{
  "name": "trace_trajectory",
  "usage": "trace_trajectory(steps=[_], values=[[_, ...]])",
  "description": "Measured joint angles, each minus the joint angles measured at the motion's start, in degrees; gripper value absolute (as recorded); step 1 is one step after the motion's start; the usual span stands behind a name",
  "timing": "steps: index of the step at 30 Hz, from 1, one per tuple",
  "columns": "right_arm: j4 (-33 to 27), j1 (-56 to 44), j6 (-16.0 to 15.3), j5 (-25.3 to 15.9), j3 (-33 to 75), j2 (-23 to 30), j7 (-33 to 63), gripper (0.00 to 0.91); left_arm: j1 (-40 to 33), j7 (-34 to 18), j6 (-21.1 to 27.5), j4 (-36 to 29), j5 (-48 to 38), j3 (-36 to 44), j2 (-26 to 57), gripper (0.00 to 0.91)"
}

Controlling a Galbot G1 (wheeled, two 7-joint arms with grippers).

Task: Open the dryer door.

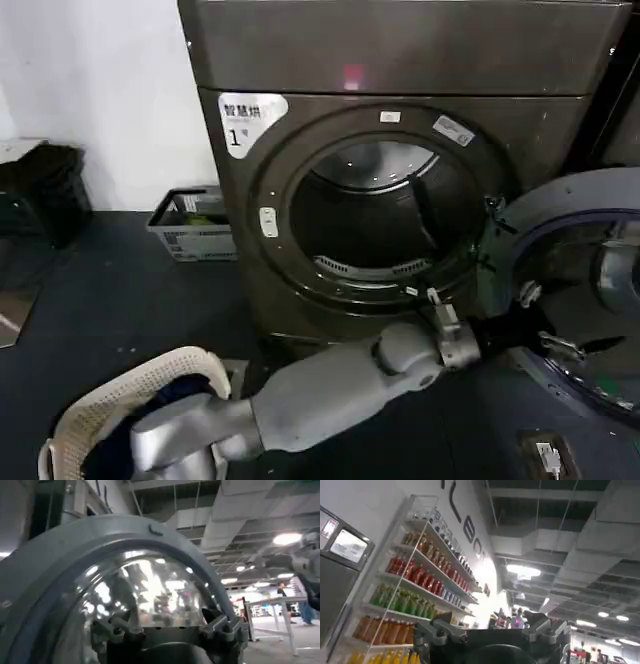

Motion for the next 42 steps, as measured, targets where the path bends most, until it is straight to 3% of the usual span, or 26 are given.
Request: trace_trajectory(steps=[16,26,42], values=[[-0.5,1.03,0.0,0.0,-0.68,-1.3,-0.16,0.907,-0.06,0.04,-0.23,-9.87,-1.04,0.09,16.92,0.907],[0.2,1.4,-0.81,-0.37,-0.88,-2.65,0.02,0.907,0.11,-0.46,0.09,-16.86,3.43,-1.44,28.05,0.907],[1.98,1.54,-0.76,-4.6,0.65,-2.66,-0.69,0.907,4.35,-2.17,3.23,-26.55,7.82,-5.21,50.57,0.907]])
